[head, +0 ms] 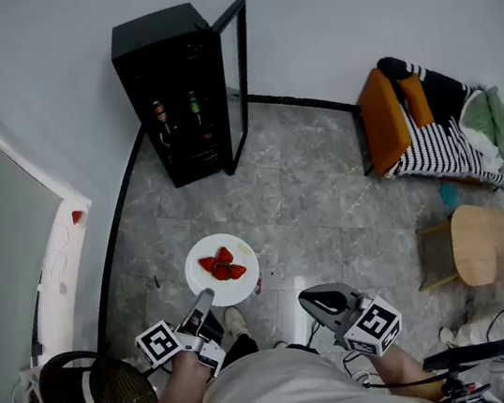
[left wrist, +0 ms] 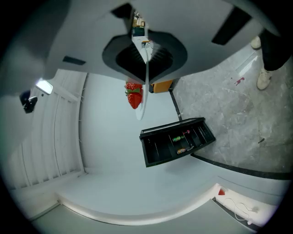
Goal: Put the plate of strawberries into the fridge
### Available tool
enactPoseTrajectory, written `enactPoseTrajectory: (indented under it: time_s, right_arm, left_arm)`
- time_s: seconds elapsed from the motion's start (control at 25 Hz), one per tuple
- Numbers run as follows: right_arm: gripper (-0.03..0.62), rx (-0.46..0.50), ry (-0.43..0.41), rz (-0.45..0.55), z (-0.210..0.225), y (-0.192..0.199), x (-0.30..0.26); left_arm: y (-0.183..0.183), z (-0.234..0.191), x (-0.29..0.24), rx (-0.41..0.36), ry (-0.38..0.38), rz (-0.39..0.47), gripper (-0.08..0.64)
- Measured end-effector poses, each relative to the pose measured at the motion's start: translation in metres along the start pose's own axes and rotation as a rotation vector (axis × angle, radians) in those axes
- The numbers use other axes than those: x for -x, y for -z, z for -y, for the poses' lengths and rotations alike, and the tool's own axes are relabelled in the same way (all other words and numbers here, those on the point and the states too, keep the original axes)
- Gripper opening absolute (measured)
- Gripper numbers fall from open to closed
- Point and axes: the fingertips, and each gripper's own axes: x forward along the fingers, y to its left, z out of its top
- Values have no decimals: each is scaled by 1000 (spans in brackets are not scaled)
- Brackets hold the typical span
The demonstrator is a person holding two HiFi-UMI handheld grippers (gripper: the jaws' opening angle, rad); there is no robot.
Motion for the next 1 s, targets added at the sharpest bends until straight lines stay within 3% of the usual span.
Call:
enactPoseTrajectory:
  time_s: [0.24,0.4,0.48,0.68,1.0]
  right_arm:
    - [21,31,-8,-2,13,-45,-65]
    - [21,-10,-17,2,29,-54,-98]
    - [21,-12,-28,6,43,-60,-106]
    - [23,-1,-27,22,112,-80,-126]
    - [29,113,-136,57,246,-138,-146]
  left_arm:
    - [-73,-12,-17,-64,-45,-39,20]
    - [-109,-13,-45,13,7,-18,20]
    - [-120,-17,-58,20,-3,-9,20]
    - [-152,-35,-111,17,-34,21,20]
    - [-210,-30,-234,21,-47,122,20]
